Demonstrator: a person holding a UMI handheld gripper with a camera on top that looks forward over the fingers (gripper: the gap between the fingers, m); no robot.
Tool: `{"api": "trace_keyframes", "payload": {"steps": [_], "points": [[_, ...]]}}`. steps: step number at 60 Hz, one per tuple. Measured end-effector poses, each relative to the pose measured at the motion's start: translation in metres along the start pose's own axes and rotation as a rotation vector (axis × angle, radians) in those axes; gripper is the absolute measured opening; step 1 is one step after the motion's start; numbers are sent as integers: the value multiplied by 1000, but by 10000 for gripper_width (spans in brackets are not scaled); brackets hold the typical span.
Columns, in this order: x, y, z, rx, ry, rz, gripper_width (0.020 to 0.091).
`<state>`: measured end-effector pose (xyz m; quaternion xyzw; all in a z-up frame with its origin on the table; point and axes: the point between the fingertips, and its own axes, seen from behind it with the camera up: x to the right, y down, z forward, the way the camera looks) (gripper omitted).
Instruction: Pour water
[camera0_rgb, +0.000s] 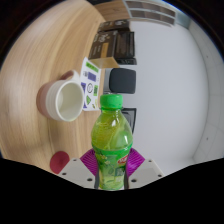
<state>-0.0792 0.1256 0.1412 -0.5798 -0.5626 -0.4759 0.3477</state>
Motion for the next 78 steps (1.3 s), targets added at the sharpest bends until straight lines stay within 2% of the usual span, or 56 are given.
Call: {"api": "trace_keyframes", "payload": {"steps": [4,17,26,37,47,53,55,61,63,67,72,74,78], "points": [[2,-5,-18,27,-27,291,330],[13,8,-32,187,-186,1060,334],[-4,28,-25,246,-250,1422,346],[-30,52,-1,268,-231,1541,349],[-47,55,21,308,-228,1602,348],[-80,55,30,278,-254,1590,358],[-74,58,29,314,-209,1594,352],[-72,60,23,322,-170,1571,351],[-73,60,24,322,-160,1577,383],[-72,60,23,320,-167,1600,497],[-72,60,23,318,-175,1599,564],[-74,62,21,304,-183,1603,594],[-77,67,16,263,-184,1631,703]]}}
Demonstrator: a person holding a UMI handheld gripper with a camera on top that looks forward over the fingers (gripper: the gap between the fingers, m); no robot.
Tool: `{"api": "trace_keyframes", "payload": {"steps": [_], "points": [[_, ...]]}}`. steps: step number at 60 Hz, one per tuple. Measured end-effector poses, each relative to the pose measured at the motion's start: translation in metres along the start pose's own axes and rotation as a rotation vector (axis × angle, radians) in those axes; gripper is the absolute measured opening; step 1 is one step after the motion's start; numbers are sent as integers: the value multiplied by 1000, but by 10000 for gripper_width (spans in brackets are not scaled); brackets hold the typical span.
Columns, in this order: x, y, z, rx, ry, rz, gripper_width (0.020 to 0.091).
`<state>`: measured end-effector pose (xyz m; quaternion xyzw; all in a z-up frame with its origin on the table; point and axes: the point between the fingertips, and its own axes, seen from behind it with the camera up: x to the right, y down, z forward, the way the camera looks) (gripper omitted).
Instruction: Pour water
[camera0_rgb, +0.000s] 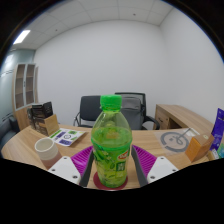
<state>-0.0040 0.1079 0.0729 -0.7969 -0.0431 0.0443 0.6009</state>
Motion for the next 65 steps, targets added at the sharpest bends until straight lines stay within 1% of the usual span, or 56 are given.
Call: {"api": "trace_keyframes", "payload": {"steps": [1,4,7,12,18,24,29,36,46,57,65], "points": [[1,-1,-3,0,8,5,724],[3,-4,-15,5,35,18,751],[3,-1,-31,-9,57,22,753],[-8,8,-67,-65,82,27,769],[-31,12,-120,-123,104,47,768],[-60,5,-168,-144,122,33,771],[-82,-9,-198,-146,144,16,769],[-107,-34,-223,-111,159,16,780],[-119,-57,-246,-101,206,41,788],[-129,-60,-257,-131,229,81,794],[-132,-66,-258,-114,230,87,793]]}}
